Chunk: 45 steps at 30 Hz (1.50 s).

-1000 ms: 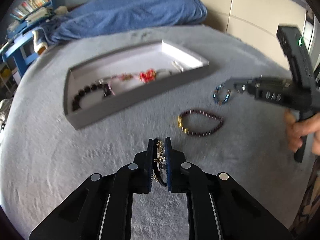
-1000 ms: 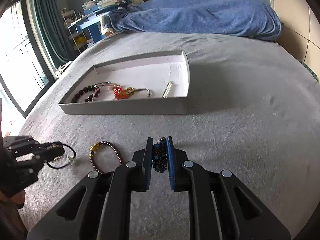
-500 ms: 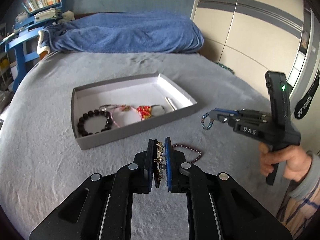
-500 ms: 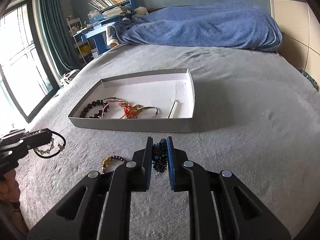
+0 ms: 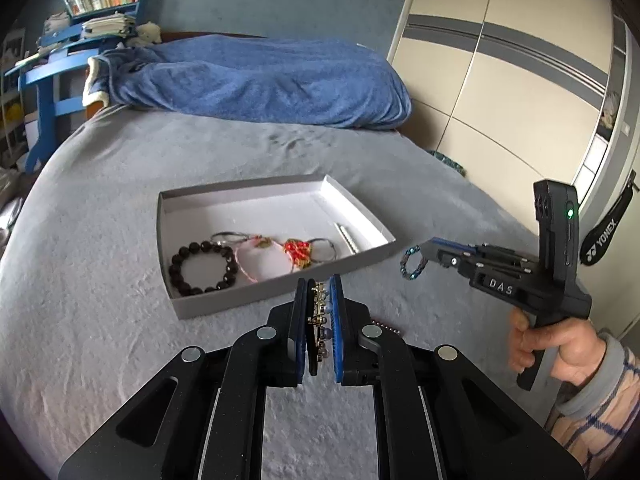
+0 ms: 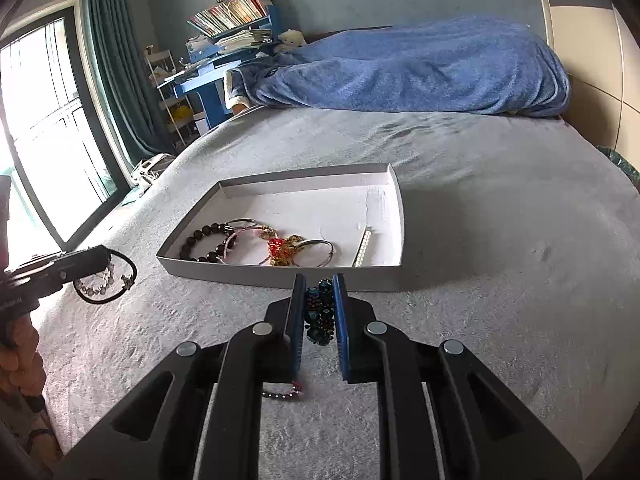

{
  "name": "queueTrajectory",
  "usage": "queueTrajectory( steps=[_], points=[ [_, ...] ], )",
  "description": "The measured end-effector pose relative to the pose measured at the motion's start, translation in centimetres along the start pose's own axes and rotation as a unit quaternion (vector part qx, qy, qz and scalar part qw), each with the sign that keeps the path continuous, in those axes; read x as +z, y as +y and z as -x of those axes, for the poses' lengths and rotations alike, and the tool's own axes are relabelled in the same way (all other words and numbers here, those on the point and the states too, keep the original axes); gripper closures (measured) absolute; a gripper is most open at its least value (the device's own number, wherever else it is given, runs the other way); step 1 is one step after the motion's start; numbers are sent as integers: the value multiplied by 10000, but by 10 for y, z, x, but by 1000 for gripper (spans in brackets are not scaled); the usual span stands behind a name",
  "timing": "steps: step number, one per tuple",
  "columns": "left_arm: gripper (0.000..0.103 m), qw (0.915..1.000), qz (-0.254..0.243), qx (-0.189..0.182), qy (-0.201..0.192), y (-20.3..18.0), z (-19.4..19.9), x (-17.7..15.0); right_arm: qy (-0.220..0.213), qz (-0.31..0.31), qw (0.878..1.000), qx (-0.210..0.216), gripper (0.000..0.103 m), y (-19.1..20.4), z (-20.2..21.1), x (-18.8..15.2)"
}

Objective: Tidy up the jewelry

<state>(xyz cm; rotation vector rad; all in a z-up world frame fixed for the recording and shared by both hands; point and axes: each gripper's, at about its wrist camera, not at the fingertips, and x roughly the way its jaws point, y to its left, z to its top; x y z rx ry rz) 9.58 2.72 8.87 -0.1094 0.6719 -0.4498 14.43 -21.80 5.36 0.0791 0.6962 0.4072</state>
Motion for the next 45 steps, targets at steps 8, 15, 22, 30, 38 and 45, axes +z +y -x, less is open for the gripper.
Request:
queueTrajectory(
  steps=[8, 15, 22, 30, 38, 45],
  points=[
    [92, 9999, 76, -97, 43, 10, 1, 9, -57, 42, 9999, 119, 90, 6, 0, 10],
    [92, 9983, 464, -318, 153, 35, -8, 20, -105, 25, 9995, 308, 90, 10, -4, 24],
    [92, 9983, 477, -293, 187, 53, -16, 34, -137, 118, 9989, 428, 90, 20, -9, 40],
    [92, 9995, 196, 27, 245, 62, -36, 47, -116, 192, 9985, 501, 90, 29, -29, 64],
    [92, 9992, 249, -2, 298, 71, -46, 53, -256, -5, 9984, 513, 90, 14, -28, 80],
    [92, 9982, 352, -300, 378, 66, -38, 54, -547, -253, 9973, 423, 90, -8, -3, 88]
  ],
)
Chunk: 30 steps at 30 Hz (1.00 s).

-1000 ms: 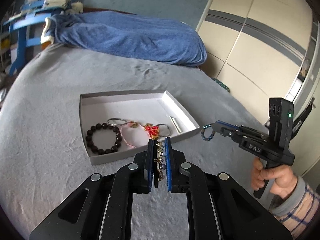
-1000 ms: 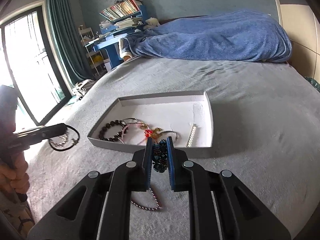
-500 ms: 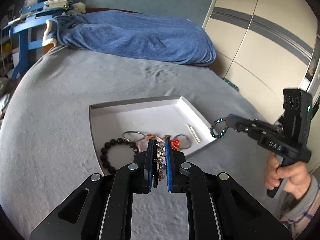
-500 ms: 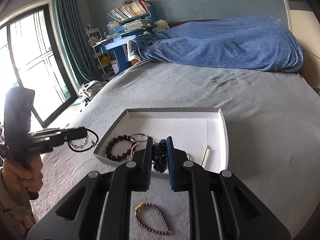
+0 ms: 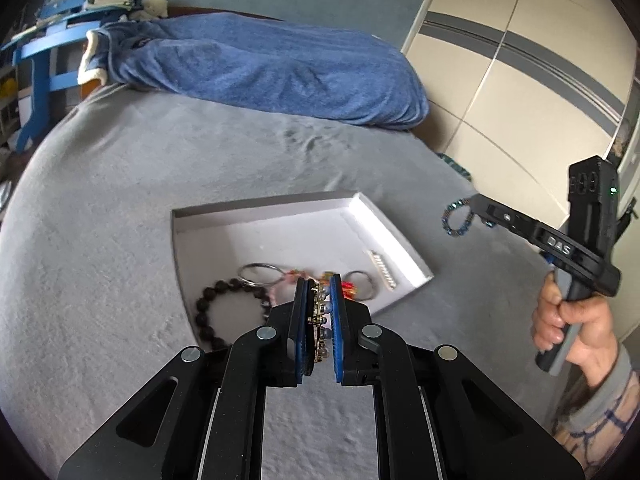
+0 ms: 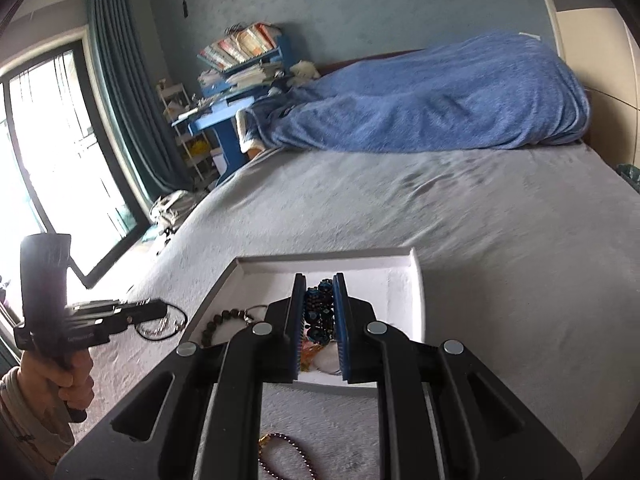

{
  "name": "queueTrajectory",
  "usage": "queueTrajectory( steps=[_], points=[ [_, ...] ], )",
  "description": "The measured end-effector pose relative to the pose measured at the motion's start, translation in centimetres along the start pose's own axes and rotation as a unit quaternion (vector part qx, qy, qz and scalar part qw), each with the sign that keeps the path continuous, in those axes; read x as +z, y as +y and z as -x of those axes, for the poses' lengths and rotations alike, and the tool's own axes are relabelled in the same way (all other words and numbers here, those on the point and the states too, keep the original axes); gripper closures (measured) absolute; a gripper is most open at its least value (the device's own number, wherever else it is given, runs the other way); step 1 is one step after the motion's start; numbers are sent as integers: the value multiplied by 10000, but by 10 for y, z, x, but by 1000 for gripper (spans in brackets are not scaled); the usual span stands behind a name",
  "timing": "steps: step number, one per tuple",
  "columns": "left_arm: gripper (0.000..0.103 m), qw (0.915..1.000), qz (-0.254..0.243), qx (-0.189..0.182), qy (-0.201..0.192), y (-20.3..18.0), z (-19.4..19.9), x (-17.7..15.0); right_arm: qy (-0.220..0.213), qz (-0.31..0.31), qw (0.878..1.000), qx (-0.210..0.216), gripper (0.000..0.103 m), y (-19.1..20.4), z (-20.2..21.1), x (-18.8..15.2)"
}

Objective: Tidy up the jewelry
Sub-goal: 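Grasp the gold hoop with the left gripper and lift it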

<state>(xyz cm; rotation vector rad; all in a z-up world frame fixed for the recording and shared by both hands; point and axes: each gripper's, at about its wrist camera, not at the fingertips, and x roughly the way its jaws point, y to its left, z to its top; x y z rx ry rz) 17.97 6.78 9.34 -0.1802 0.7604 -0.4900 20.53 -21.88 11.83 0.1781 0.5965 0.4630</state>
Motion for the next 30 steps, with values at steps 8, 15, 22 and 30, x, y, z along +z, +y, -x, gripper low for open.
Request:
queueTrajectory(
  steps=[8, 15, 22, 30],
  points=[
    [92, 9798, 623, -1420, 1262, -11, -38, -43, -12, -23, 10000, -24, 90, -2, 6, -2],
    [92, 9794, 177, -1184, 1625, -32, -57, -61, -17, 57, 10000, -23, 90, 0, 9, -3],
    [81, 9758, -298, -1016, 1914, -44, -64, -71, -44, -12, 10000, -59, 90, -4, 12, -3],
    [71, 9702, -1023, -514, 2137, -62, -75, -87, -44, -15, 10000, -59, 90, -4, 12, -3]
  ],
)
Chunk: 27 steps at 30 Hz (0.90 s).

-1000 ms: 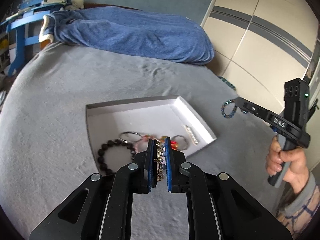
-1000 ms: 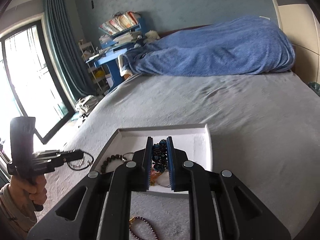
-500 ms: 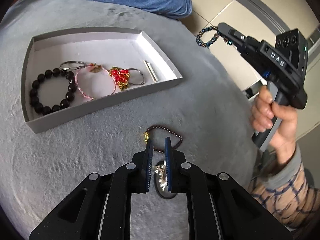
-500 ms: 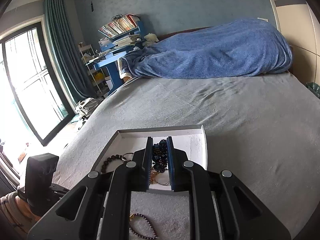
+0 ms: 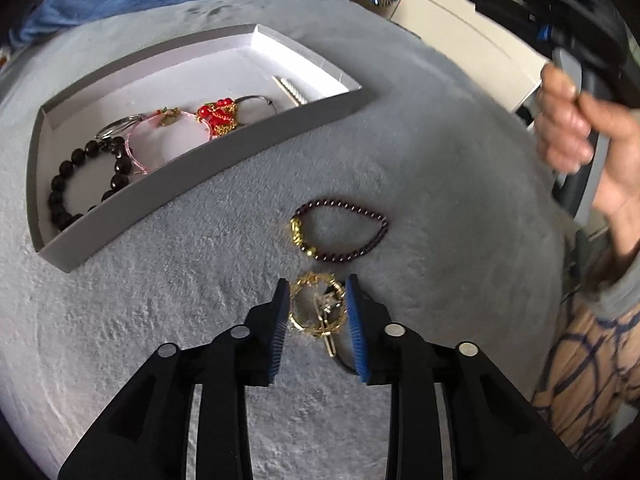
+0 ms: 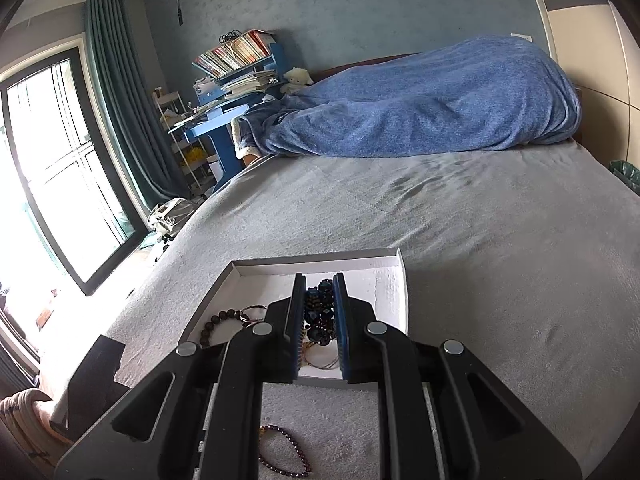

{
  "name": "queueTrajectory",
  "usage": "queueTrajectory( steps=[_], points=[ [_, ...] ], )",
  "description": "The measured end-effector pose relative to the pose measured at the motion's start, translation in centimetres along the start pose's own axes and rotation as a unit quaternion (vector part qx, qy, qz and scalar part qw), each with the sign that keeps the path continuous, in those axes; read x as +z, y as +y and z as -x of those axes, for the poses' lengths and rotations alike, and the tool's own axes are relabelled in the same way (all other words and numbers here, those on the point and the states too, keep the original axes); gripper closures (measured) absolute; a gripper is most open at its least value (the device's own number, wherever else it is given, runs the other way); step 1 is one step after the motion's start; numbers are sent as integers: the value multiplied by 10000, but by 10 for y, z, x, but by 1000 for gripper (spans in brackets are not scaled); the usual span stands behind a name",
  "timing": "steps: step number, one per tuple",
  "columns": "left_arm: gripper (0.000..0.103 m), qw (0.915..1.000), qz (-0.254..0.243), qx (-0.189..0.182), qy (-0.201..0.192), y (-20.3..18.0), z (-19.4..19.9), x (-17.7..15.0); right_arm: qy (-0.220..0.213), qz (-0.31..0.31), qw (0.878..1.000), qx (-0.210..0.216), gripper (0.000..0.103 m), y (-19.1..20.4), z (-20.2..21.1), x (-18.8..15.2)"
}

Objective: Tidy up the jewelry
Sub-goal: 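Grasp the gold hoop with the left gripper and lift it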

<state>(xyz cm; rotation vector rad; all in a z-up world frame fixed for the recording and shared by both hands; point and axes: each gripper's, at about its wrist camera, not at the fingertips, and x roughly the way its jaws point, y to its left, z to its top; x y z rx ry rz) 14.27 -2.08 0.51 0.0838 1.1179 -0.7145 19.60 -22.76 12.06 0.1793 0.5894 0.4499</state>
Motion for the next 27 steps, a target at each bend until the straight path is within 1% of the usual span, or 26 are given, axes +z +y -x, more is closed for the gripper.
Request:
queueTrajectory(
  steps=[4, 8, 10, 12, 16, 20, 22, 24, 27],
  points=[
    [69, 9994, -213, 228, 122, -8, -10, -4, 3, 4, 10000, 10, 90, 0, 0, 0],
    [70, 9976, -491, 472, 108, -16, -14, -5, 1, 21, 10000, 16, 90, 0, 1, -2],
    [70, 9965, -629, 559, 30, -21, -12, -2, 3, 20, 10000, 16, 90, 0, 1, -3],
    [70, 9965, -643, 524, -72, -23, -6, 0, 2, 21, 10000, 17, 90, 0, 1, -3],
    [70, 9954, -671, 572, -367, -24, 11, 9, 14, 28, 10000, 14, 90, 0, 1, -3],
    [70, 9919, -587, 792, -802, -16, 36, 19, 67, 38, 10000, 27, 90, 3, -4, -6],
    [70, 9898, -437, 883, -1031, -7, 47, 27, 115, 49, 9999, 48, 90, 6, -8, -7],
    [70, 9865, -162, 1007, -1279, 7, 58, 35, 167, 84, 9998, 59, 90, 8, -13, -9],
    [70, 9812, 196, 1126, -1553, 27, 64, 48, 248, 106, 9996, 77, 90, 11, -21, -12]
  ],
)
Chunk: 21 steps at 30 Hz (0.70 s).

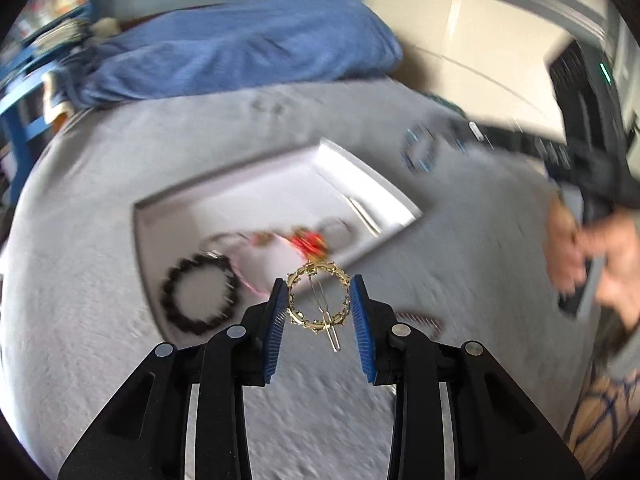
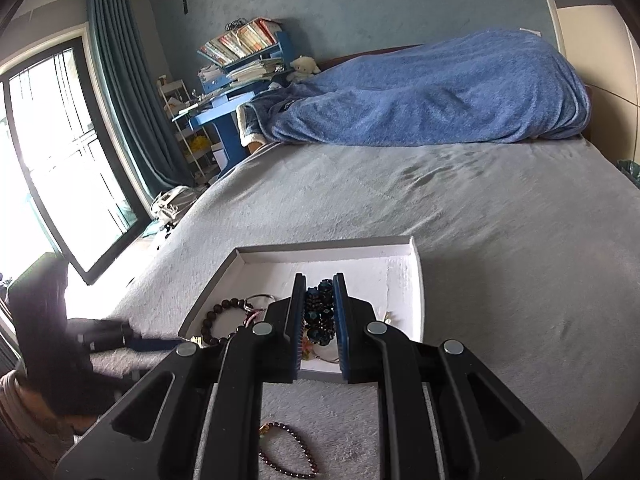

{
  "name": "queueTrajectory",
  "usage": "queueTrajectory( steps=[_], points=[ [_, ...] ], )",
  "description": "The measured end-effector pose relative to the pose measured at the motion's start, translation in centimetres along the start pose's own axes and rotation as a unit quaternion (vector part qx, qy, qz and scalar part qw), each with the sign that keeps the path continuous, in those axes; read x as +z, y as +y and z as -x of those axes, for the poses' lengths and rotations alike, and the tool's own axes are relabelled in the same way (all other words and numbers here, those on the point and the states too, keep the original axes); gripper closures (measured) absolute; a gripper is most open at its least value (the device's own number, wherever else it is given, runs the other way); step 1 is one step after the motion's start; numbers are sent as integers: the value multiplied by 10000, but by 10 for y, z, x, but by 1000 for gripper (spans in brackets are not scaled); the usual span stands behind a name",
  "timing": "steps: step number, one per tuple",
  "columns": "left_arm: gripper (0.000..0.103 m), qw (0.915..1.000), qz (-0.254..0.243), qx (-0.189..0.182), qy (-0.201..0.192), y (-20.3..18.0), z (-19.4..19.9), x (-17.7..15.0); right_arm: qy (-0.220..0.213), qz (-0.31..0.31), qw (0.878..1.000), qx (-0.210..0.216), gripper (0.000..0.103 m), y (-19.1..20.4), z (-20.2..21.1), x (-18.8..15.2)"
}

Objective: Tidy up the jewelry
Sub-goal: 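Grasp the gold hoop with the left gripper and lift it, then lower the gold hoop and blue bracelet into the tray and open both grippers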

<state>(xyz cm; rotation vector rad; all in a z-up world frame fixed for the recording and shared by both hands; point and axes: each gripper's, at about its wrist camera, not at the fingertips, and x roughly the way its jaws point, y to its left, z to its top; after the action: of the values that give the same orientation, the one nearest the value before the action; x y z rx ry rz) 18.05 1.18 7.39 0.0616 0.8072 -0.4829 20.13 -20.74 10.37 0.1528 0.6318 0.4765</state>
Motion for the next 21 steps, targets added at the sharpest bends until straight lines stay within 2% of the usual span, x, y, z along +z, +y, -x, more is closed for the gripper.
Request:
queueTrajectory(
  steps=[7, 10, 14, 21],
  points=[
    [70, 9985, 411, 280, -231, 24, -10, 6, 235, -123, 9996, 77, 90, 1, -29, -10],
    [70, 9980, 498, 291, -257, 29, -20, 9, 352, -239, 9990, 116, 90, -1, -42, -13],
    [70, 9969, 761, 103, -169, 37, -39, 13, 415, -251, 9988, 88, 90, 0, -55, -15],
    [70, 9981, 547, 268, 109, 25, -76, 13, 658, -203, 9976, -107, 90, -1, -84, -23]
  ],
)
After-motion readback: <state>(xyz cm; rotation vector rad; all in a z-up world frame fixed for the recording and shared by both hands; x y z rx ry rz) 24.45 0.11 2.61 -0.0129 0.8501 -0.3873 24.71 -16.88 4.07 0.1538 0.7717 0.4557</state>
